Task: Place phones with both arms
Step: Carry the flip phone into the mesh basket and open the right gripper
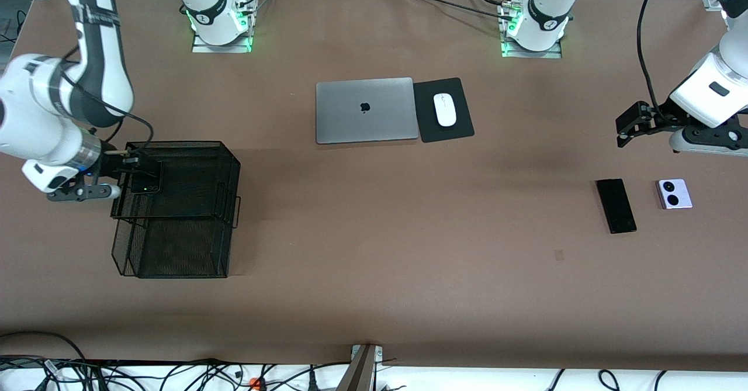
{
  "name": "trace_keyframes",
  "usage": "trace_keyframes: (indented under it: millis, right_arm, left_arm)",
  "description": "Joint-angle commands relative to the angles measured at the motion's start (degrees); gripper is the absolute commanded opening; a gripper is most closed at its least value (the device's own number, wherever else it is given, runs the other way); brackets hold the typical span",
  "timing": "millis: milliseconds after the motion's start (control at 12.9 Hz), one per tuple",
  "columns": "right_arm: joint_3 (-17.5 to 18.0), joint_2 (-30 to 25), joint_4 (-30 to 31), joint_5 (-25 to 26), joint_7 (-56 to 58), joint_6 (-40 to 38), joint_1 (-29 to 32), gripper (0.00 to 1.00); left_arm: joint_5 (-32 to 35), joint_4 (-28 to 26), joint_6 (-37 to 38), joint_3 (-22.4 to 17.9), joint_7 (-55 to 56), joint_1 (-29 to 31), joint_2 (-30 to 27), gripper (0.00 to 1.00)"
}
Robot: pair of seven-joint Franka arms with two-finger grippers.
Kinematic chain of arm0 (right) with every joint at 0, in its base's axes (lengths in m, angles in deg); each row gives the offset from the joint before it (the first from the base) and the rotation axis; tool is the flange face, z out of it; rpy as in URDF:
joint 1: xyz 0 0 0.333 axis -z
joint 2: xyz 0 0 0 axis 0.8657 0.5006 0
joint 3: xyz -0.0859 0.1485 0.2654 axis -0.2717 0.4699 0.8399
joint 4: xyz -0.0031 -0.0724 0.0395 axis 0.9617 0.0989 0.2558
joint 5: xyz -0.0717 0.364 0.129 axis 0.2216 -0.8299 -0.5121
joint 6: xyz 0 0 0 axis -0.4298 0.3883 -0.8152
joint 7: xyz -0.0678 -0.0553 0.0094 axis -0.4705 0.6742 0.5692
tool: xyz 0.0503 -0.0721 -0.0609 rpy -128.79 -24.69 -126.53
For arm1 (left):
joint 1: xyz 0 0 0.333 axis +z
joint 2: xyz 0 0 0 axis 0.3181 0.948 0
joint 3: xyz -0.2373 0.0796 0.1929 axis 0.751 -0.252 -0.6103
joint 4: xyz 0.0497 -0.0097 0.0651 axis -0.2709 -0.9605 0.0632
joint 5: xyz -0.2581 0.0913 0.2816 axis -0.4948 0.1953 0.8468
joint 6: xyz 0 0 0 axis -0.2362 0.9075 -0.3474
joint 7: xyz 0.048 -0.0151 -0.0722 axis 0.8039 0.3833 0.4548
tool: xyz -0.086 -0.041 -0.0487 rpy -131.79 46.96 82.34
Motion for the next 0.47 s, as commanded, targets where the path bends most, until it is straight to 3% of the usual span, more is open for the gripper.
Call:
trace_keyframes:
  millis: [0,388]
  right_arm:
    - [-1.13,-1.46,-4.76,-1.03,-0.01,-6.86,0.64,1.0]
    - [-3.15,-1.55,-15.22,-0.33,-0.71,-18.46,0.64,1.0]
  left_arm:
    - [1.12,1.65,1.4,0.04,-0.86,-0.38,0.58,1.0]
    - [1.12,1.65,1.4,-0.05,-0.86,-0.38,0.58,1.0]
